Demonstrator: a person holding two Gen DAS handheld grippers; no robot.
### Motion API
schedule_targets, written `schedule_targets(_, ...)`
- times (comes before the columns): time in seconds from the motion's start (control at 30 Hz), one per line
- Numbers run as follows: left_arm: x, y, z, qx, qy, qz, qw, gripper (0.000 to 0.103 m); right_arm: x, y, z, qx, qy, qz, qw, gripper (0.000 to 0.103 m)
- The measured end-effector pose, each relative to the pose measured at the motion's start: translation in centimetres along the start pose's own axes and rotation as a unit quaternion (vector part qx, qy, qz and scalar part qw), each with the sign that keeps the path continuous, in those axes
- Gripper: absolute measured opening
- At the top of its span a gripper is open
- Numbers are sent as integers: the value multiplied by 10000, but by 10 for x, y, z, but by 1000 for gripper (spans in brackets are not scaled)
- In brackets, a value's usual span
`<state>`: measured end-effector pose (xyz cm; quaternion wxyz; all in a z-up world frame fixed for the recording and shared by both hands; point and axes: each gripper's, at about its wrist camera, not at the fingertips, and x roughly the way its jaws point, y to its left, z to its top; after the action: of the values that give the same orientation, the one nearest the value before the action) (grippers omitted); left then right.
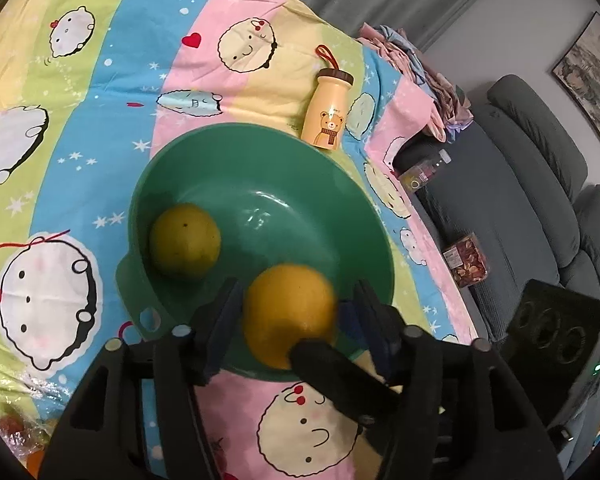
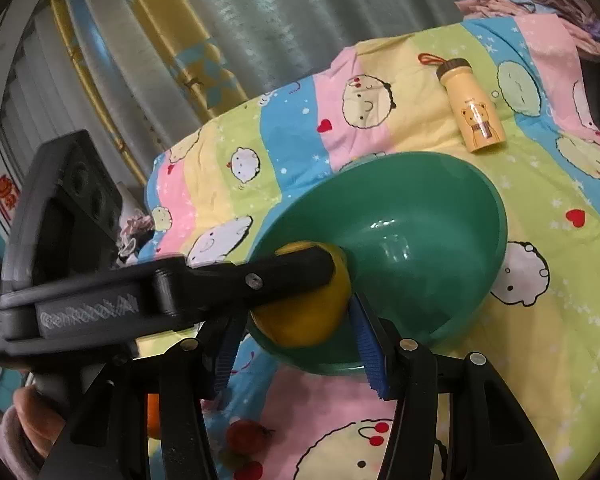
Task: Organize fruits
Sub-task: 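Open both grippers to drop the lemon beside the pear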
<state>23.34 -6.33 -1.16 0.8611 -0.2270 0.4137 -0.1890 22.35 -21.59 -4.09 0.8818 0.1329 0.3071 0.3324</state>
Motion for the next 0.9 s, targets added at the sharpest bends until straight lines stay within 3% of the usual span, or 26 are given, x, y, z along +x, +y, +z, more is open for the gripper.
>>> schedule_targets(0.2, -25, 1, 4, 44, -298, 86, 9995, 78, -13, 5, 4, -97, -172, 2, 9998, 64)
schedule_targets(0.47, -85, 17, -5, 81, -894, 882, 9920, 101, -37, -6, 9, 48, -405, -83, 9991, 69)
schedule_targets(0.7, -136, 43, -33, -58, -1240, 1560, 9799, 102, -45, -13, 6, 186, -385, -63, 9991, 70)
schedule_targets(0.9, -166, 66, -65, -279, -1270, 1981, 9715, 102, -48, -2, -5, 65, -299, 173, 9994, 70)
